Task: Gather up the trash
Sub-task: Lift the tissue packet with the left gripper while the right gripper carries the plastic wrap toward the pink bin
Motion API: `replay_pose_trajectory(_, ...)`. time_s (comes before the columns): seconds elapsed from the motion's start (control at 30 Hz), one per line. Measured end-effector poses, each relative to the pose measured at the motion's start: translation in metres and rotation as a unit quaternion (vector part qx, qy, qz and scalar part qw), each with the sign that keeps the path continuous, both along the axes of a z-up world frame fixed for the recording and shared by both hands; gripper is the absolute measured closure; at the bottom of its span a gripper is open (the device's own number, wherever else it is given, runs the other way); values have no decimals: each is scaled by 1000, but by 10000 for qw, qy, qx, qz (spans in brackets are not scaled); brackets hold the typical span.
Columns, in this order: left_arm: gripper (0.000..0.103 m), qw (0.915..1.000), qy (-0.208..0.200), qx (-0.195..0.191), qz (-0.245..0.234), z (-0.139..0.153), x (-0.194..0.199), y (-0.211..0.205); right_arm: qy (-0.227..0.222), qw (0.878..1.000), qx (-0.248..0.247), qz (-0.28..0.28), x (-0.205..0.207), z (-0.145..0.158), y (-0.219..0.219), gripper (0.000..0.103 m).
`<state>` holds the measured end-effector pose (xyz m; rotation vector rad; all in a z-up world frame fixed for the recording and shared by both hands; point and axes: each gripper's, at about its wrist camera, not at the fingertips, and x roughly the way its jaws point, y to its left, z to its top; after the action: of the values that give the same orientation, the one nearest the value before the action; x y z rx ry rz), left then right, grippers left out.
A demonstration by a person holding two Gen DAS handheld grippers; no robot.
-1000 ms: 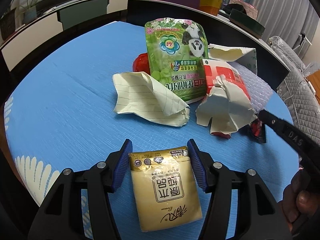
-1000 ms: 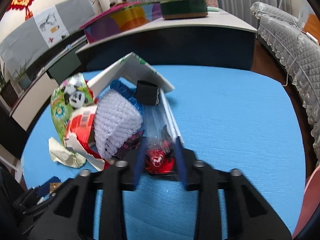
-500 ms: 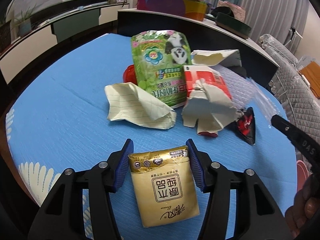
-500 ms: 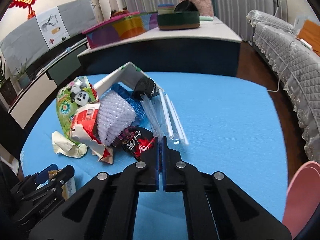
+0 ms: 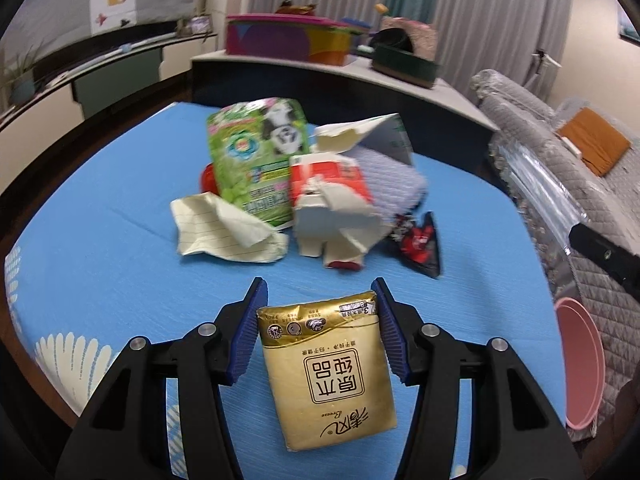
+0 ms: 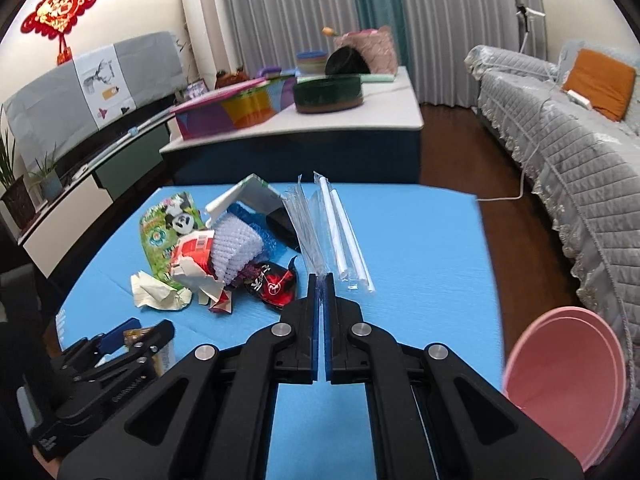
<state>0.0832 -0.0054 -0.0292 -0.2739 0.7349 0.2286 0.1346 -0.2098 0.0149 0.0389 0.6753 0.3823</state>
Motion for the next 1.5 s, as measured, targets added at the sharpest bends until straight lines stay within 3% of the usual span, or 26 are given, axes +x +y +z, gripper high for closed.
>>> replay_pose_trajectory(0.17,50,9988,-245,19,-434,8,-10,-17,-165,9996,59,-202,-33,18,-22,101)
replay_pose_trajectory(0.43,50,9942,-634,53,-863,20,-26,-38,-115,9976,181,-655,-77,19,-62,101)
replay_pose_trajectory(0.97,50,9846,-742,312,-1550,31,-32,-97,-71,9882,246,-1512,-95,14,-136,101)
replay_pose_trajectory(1.5,50,9551,-986,332,-2773,56,-2,-200,-116,9733,193,-2283,-104,7,-209,101)
